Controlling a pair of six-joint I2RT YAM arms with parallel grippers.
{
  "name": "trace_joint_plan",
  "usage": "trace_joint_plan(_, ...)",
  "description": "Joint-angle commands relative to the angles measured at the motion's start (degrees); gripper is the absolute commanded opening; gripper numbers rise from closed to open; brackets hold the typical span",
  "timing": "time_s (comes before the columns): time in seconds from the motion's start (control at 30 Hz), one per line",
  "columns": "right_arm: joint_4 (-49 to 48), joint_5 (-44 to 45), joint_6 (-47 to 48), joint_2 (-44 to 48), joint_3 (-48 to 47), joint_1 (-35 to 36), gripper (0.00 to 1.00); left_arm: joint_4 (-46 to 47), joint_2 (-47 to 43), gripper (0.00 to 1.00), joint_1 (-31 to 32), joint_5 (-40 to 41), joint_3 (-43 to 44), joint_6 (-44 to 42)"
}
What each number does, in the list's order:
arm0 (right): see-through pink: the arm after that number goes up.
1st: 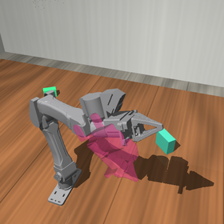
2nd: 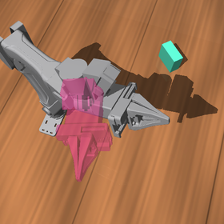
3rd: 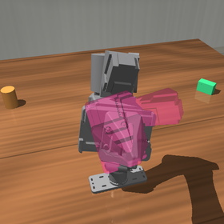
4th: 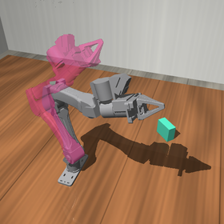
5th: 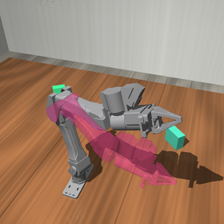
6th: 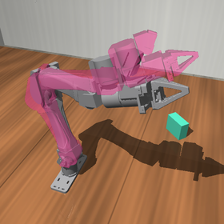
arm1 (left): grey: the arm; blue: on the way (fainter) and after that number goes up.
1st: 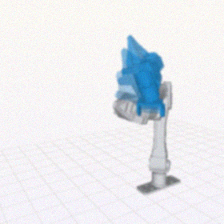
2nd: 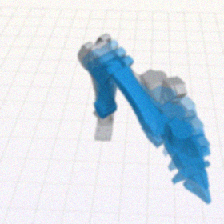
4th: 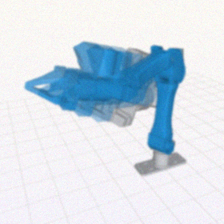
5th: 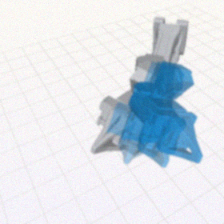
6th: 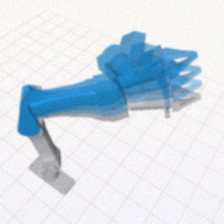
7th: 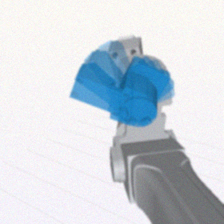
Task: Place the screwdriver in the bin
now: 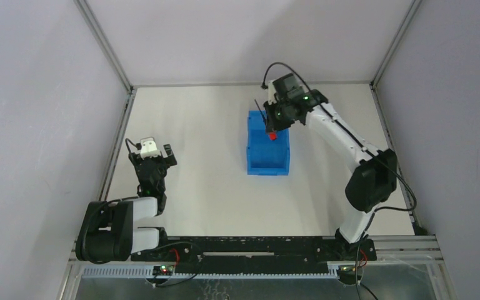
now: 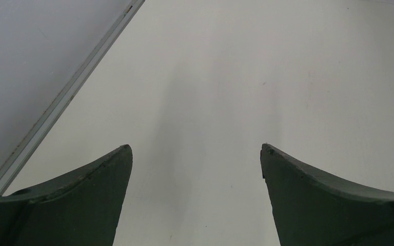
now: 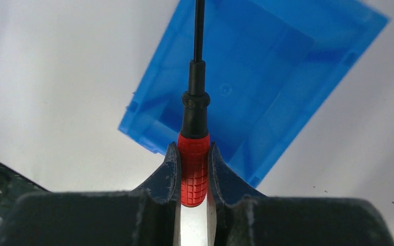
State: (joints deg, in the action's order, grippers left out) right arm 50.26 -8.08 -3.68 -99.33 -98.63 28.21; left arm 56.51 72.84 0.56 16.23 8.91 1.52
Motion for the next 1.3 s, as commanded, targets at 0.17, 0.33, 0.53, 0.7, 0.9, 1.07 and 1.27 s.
trace_joint_plan(0.17,-8.93,13.12,3.59,-7.18,9.05,5.16,0.18,3.96,-0.64,1.00,-0.38,-0.40,2.17,-0.53)
trace_joint_plan(0.33,-11.97,15.13,3.38,-11.63,11.66,5.53,0.29,3.96,-0.59,1.00,-0.38,-0.35,2.18,-0.48)
trace_joint_plan(0.53,-12.40,16.11,3.02,-12.15,11.46,6.54,0.59,3.96,-0.59,1.00,-0.38,-0.41,2.20,-0.55)
trace_joint_plan(0.7,-11.54,16.77,1.13,-7.97,10.13,6.85,0.59,3.96,-0.64,1.00,-0.38,-0.36,2.19,-0.50)
trace_joint_plan(0.9,-10.62,19.66,-3.60,0.58,8.60,6.91,0.64,3.96,-0.60,1.00,-0.38,-0.36,2.22,-0.48)
trace_joint_plan(1.07,-8.63,17.96,-9.42,6.14,7.71,2.93,0.74,3.96,-0.59,1.00,-0.38,-0.41,2.19,-0.54)
trace_joint_plan(1.27,-5.87,20.87,-7.74,10.29,8.09,-8.22,1.00,3.96,-0.59,1.00,-0.38,-0.38,2.17,-0.53)
